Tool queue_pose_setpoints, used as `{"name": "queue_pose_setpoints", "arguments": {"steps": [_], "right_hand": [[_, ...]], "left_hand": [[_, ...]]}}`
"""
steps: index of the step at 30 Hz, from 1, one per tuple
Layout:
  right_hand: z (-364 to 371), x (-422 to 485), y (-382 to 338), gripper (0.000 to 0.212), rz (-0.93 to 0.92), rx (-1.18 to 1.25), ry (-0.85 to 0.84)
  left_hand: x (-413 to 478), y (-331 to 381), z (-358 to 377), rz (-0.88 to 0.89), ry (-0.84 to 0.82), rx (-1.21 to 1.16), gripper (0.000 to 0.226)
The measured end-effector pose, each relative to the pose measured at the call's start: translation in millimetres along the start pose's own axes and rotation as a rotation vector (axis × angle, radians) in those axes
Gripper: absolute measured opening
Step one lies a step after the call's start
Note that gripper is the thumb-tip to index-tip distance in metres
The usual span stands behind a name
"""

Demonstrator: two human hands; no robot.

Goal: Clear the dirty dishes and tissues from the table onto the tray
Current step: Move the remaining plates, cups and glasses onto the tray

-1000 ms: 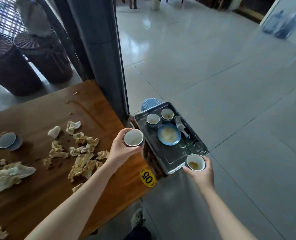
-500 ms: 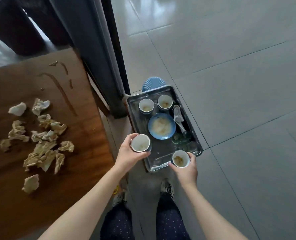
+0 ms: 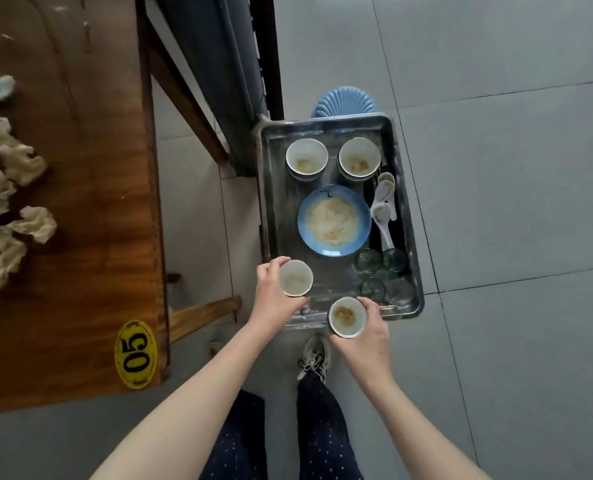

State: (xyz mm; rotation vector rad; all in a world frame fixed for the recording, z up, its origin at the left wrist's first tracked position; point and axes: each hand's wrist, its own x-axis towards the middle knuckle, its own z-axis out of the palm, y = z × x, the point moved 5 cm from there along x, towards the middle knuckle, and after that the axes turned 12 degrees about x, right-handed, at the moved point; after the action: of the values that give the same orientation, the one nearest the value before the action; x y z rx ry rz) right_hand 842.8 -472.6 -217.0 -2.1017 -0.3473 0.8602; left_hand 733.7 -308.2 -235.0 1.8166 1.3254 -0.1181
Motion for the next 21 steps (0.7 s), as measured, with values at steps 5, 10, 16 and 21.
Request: {"name": "queue_pose_setpoints", "arguments": {"steps": [5, 10, 16, 21], "right_hand": [[24.5, 19.7, 24.3, 0.072, -0.035, -0.039, -0.067], [38.3, 41.2, 41.1, 0.076, -0.071, -0.061, -0.063], [44.9, 60.8, 49.8, 0.078, -0.084, -0.061, -0.012], [52.9, 73.6, 47.9, 0.083, -0.064, -0.042, -0.002]], "left_hand": [[27.2, -23.7, 26.3, 0.045, 0.03, 0.126, 0.077], [47.4, -40.6, 45.8, 0.054, 0.074, 0.28, 0.073], [59.8, -50.9, 59.7, 0.063, 0.11, 0.378, 0.077], [58.8, -52.0, 55.8, 0.075, 0.076, 0.418, 0.09]]}}
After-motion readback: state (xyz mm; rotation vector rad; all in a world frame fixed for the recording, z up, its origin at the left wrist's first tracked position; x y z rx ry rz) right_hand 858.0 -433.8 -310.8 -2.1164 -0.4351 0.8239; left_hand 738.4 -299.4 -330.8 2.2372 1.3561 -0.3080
